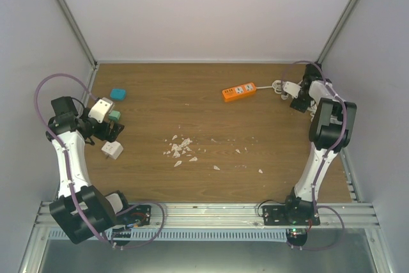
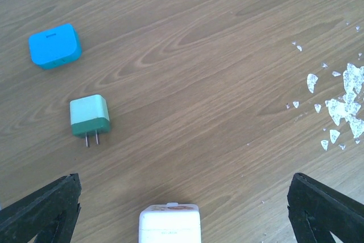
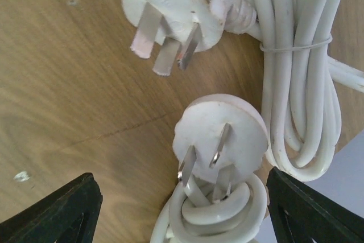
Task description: Pull the plug off the socket
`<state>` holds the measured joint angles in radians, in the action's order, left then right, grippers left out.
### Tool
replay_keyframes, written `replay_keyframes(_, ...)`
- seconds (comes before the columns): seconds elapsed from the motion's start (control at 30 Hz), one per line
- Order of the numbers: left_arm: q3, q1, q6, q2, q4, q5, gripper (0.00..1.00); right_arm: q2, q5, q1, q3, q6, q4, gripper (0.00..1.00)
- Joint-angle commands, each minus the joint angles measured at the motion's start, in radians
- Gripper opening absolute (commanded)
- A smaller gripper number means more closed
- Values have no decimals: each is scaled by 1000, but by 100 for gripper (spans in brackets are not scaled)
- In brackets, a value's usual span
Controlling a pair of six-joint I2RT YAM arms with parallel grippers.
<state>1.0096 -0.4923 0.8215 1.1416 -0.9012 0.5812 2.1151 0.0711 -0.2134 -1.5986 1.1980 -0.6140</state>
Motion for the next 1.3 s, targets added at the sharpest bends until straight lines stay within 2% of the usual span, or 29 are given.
replay_keyframes(0.0, 7, 8, -11, -10, 25, 35, 99, 21, 18, -3, -4, -10, 57, 79)
replay_keyframes(0.17, 13, 9, -19, 0, 23, 48, 99, 31, 7, 2, -13, -25, 97, 72)
replay_keyframes(0.43, 1, 11, -19, 5, 21, 46, 99, 37, -3, 12, -31, -27, 82, 44)
replay_keyframes(0.6, 10, 12, -27, 6, 16, 55, 99, -19, -24, 13, 30, -10, 53, 34)
replay_keyframes(0.77, 13, 16, -30, 12, 21, 56, 99, -114, -44, 13, 148, 34, 69, 26)
replay_keyframes(1.0, 12, 21, -31, 14, 19, 54, 99, -154, -103, 18, 163, 27, -2, 14)
replay_keyframes(1.27, 13, 23, -29, 9, 21, 52, 99, -231, -149, 40, 247, 76, -71, 13)
